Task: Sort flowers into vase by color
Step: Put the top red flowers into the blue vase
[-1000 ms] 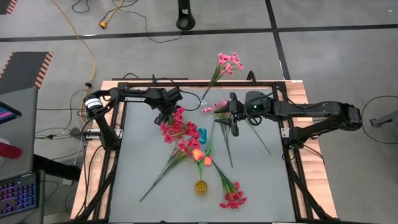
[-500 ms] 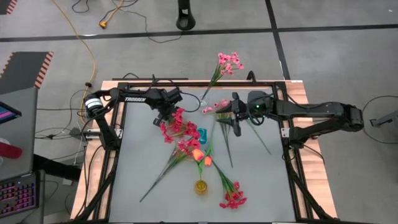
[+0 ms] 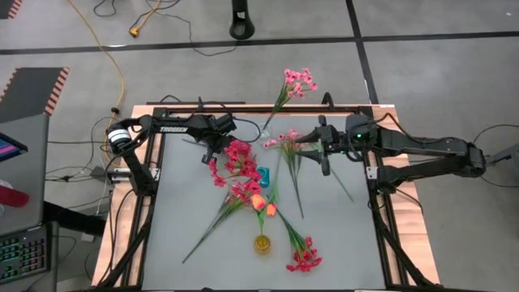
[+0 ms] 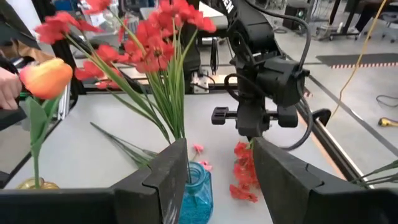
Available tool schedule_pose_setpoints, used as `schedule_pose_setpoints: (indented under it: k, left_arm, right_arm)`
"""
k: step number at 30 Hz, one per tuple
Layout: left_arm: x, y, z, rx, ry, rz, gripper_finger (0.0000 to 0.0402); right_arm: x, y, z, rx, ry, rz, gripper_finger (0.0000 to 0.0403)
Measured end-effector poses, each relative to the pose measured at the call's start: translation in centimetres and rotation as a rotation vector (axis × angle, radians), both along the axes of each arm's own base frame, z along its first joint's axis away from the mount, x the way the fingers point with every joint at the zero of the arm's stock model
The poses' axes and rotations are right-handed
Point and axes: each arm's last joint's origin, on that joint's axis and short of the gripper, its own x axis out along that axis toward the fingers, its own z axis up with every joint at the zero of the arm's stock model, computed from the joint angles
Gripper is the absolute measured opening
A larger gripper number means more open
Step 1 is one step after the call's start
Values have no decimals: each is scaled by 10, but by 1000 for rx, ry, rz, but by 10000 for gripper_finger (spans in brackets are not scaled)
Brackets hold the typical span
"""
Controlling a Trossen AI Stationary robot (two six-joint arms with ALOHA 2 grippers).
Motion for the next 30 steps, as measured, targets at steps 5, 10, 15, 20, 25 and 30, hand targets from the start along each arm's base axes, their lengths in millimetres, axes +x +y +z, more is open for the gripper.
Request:
schedule_pose_setpoints:
  k: [5, 10, 15, 20, 25, 30]
  left_arm:
    - [-11, 4, 27, -57, -149, 91, 1]
    - [-24, 6, 58, -60, -286, 218, 0]
    - [-37, 1, 90, -131, -486, 302, 0]
    - [-43, -4, 124, -139, -726, 361, 0]
    - [-37, -5, 151, -222, -991, 380, 0]
    - [-23, -9, 162, -297, -1140, 277, 0]
  right_arm:
    - [-6, 1, 4, -4, -19, 0, 210]
    - [-5, 1, 4, -3, -15, 0, 210]
    - [-3, 1, 1, 0, -2, 0, 210]
    - [-4, 1, 2, -1, -6, 0, 210]
    - [-4, 1, 2, -1, -6, 1, 210]
    - [-4, 1, 2, 0, -5, 1, 210]
